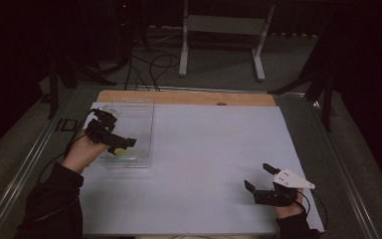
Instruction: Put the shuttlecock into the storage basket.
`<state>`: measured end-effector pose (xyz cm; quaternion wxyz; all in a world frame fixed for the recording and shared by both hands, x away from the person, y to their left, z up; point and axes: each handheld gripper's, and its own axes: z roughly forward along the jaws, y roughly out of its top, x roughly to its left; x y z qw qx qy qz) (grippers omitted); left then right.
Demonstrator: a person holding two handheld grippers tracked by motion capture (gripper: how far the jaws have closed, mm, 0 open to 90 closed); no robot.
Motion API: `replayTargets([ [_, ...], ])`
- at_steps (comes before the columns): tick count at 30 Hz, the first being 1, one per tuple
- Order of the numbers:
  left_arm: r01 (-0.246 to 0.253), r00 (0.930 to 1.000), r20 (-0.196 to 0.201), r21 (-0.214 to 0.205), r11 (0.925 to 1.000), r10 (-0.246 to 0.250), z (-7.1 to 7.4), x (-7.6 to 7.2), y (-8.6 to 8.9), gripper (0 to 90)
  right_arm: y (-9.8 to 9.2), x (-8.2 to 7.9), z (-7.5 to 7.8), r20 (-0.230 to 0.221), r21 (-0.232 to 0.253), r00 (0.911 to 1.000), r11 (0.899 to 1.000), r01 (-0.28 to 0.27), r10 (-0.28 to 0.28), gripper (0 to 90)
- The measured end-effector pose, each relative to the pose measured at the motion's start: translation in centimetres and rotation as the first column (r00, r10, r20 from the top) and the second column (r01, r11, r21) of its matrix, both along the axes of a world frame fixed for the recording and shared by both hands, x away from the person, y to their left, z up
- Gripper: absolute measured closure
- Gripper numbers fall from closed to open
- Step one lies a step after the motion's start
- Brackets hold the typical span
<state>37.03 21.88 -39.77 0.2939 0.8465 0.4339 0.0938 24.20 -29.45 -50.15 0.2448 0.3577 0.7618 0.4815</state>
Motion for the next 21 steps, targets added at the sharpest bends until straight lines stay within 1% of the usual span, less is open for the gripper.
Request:
replayTargets([
  [5,0.026,0.9991,0.033,-0.034,0.9991,-0.025,0.5,0.0,-1.0,0.0,0.0,0.0,0.0,-0.001,0.002,1.0000,1.000,-0.001,0.001,9.1],
  [6,0.026,0.9991,0.033,-0.034,0.9991,-0.025,0.5,0.0,-1.0,0.0,0.0,0.0,0.0,-0.001,0.002,1.0000,1.000,-0.001,0.001,9.1],
  [7,0.036,0.9983,0.047,-0.037,0.9987,-0.034,0.6,0.0,-1.4,0.0,0.0,0.0,0.0,0.000,0.001,1.0000,1.000,-0.001,0.001,9.1],
  [9,0.048,0.9976,0.053,-0.051,0.9975,-0.045,0.8,-0.1,-1.8,0.0,0.0,0.0,0.0,0.001,0.002,1.0000,1.000,0.000,0.000,9.1],
  [12,0.073,0.9954,0.067,-0.056,0.9958,-0.069,1.1,-0.2,-2.4,0.0,0.0,0.0,0.0,0.000,0.001,1.0000,1.000,-0.002,0.002,9.1],
  [14,0.090,0.9940,0.069,-0.072,0.9933,-0.085,1.3,-0.2,-2.7,0.0,0.0,0.0,0.0,0.000,0.001,1.0000,1.000,-0.002,0.002,9.1],
  [16,0.098,0.9928,0.076,-0.068,0.9928,-0.093,1.4,-0.3,-3.2,0.0,0.0,0.0,0.0,0.000,0.001,1.0000,1.000,-0.002,0.002,9.1],
  [18,0.103,0.9917,0.084,-0.074,0.9919,-0.097,1.5,-0.4,-3.6,0.0,0.0,0.0,0.0,-0.001,0.001,1.0000,1.000,-0.002,0.002,9.1],
  [19,0.115,0.9903,0.088,-0.073,0.9907,-0.108,1.6,-0.4,-3.9,0.0,0.0,0.0,0.0,0.000,0.001,1.0000,1.000,-0.001,0.001,9.1],
  [21,0.122,0.9888,0.095,-0.071,0.9900,-0.115,1.7,-0.4,-4.3,0.0,0.0,0.0,0.0,0.000,0.001,1.0000,1.000,-0.002,0.002,9.1],
])
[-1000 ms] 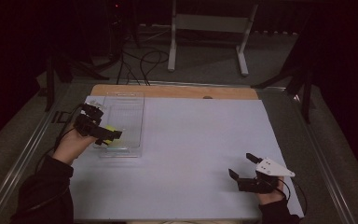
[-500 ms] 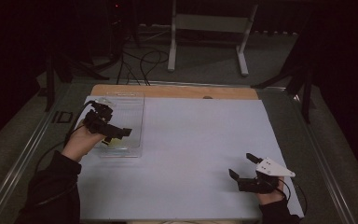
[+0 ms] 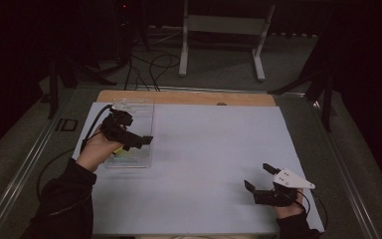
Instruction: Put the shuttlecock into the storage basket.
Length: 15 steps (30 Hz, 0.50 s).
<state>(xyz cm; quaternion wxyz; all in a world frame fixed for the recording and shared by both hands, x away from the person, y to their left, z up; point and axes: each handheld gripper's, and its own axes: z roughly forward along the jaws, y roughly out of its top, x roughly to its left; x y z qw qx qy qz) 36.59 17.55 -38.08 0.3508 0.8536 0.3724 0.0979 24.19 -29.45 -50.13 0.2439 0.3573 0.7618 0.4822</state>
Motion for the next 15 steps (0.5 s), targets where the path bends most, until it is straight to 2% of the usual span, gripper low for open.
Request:
replayTargets([
  [4,0.037,0.9992,0.012,-0.003,0.9993,-0.037,0.0,-0.2,-1.0,0.0,0.0,0.0,0.0,0.001,0.001,1.0000,1.000,0.000,0.000,9.1],
  [6,0.057,0.9984,0.009,-0.022,0.9981,-0.057,0.0,-0.2,-1.4,0.0,0.0,0.0,0.0,0.001,0.001,1.0000,1.000,0.002,-0.002,9.1],
  [8,0.074,0.9971,0.020,-0.014,0.9971,-0.074,-0.2,-0.4,-2.0,0.0,0.0,0.0,0.0,0.000,0.001,1.0000,1.000,0.001,-0.001,9.1],
  [11,0.106,0.9942,0.022,-0.027,0.9940,-0.105,-0.6,-0.6,-2.8,0.0,0.0,0.0,0.0,0.000,0.000,1.0000,1.000,-0.002,0.002,9.1],
  [15,0.149,0.9883,0.035,-0.023,0.9886,-0.148,-1.1,-1.1,-4.1,0.0,0.0,0.0,0.0,0.001,0.003,1.0000,1.000,0.001,-0.001,9.1],
])
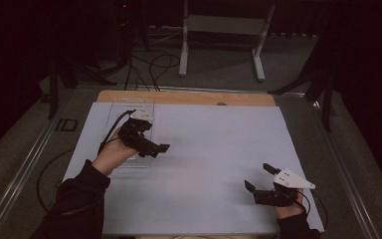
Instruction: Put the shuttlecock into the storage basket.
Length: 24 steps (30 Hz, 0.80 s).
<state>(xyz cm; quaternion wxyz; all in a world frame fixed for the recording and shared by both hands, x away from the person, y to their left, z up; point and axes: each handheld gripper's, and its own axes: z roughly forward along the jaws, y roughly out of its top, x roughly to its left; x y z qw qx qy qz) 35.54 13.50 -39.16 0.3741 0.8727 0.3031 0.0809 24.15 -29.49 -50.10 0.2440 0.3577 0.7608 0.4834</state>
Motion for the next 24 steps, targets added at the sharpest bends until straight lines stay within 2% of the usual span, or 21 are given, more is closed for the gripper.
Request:
replayTargets([
  [12,0.090,0.9957,-0.016,-0.019,0.9957,-0.091,-1.8,-1.5,-2.0,0.0,-0.1,0.0,0.1,0.005,-0.003,1.0000,1.000,-0.001,0.001,9.1],
  [17,0.113,0.9934,-0.014,-0.038,0.9929,-0.114,-2.7,-2.2,-2.2,0.0,0.0,0.0,0.0,0.009,-0.007,1.0000,1.000,0.000,0.000,9.1],
  [21,0.135,0.9905,-0.024,-0.039,0.9901,-0.136,-3.8,-2.7,-2.5,0.0,0.0,-0.1,0.1,0.014,-0.008,0.9999,1.000,-0.003,0.003,9.1],
  [24,0.144,0.9890,-0.027,-0.055,0.9881,-0.145,-4.6,-3.1,-2.6,0.0,0.0,-0.1,0.0,0.014,-0.011,0.9999,1.000,-0.003,0.003,9.1],
])
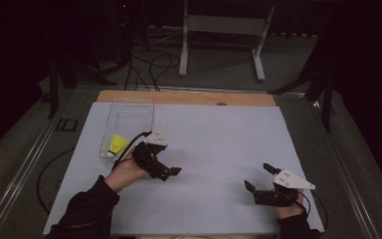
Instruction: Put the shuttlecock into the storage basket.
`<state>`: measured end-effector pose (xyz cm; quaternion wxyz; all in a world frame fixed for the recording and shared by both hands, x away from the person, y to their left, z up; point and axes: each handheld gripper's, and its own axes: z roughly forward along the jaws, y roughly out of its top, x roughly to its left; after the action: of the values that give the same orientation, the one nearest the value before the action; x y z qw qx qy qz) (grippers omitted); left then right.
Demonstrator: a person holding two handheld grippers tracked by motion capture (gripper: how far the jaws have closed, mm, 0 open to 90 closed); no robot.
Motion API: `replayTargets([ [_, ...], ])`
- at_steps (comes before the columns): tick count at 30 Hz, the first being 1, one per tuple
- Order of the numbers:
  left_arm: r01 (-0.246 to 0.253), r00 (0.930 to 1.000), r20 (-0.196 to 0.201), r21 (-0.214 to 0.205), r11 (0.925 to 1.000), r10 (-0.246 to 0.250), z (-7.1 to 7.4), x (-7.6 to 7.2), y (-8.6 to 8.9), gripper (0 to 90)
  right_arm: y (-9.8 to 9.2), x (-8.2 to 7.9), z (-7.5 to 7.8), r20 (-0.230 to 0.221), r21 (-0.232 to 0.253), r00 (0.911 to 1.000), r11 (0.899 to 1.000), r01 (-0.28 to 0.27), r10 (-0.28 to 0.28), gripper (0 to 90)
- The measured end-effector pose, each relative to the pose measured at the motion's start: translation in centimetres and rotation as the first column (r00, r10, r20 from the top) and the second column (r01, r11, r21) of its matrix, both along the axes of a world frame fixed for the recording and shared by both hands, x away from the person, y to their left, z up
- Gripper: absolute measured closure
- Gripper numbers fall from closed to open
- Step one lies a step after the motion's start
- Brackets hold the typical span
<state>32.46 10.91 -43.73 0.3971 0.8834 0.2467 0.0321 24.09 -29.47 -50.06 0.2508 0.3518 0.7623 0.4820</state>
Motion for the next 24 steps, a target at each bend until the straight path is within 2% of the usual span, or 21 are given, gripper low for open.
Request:
replayTargets([
  [3,0.002,1.0000,0.001,-0.004,1.0000,-0.002,-0.5,-0.3,0.0,0.0,0.0,0.0,0.0,-0.002,0.001,1.0000,1.000,-0.001,0.001,9.1],
  [8,0.026,0.9996,-0.011,-0.034,0.9991,-0.026,-1.4,-0.9,0.2,0.0,0.0,0.0,0.0,-0.003,0.003,1.0000,1.000,-0.004,0.004,9.1],
  [11,0.025,0.9997,0.008,-0.048,0.9986,-0.024,-1.9,-1.4,0.5,0.0,0.0,0.0,0.0,-0.003,0.002,1.0000,1.000,-0.004,0.004,9.1],
  [21,0.009,0.9999,-0.012,-0.062,0.9980,-0.010,-3.6,-2.8,1.9,0.0,0.1,0.0,0.0,-0.006,0.003,1.0000,1.000,-0.007,0.007,9.1],
  [24,0.003,0.9999,-0.012,-0.078,0.9970,-0.004,-4.1,-3.3,2.5,0.0,0.1,0.0,0.0,-0.007,0.002,0.9999,1.000,-0.009,0.009,9.1],
])
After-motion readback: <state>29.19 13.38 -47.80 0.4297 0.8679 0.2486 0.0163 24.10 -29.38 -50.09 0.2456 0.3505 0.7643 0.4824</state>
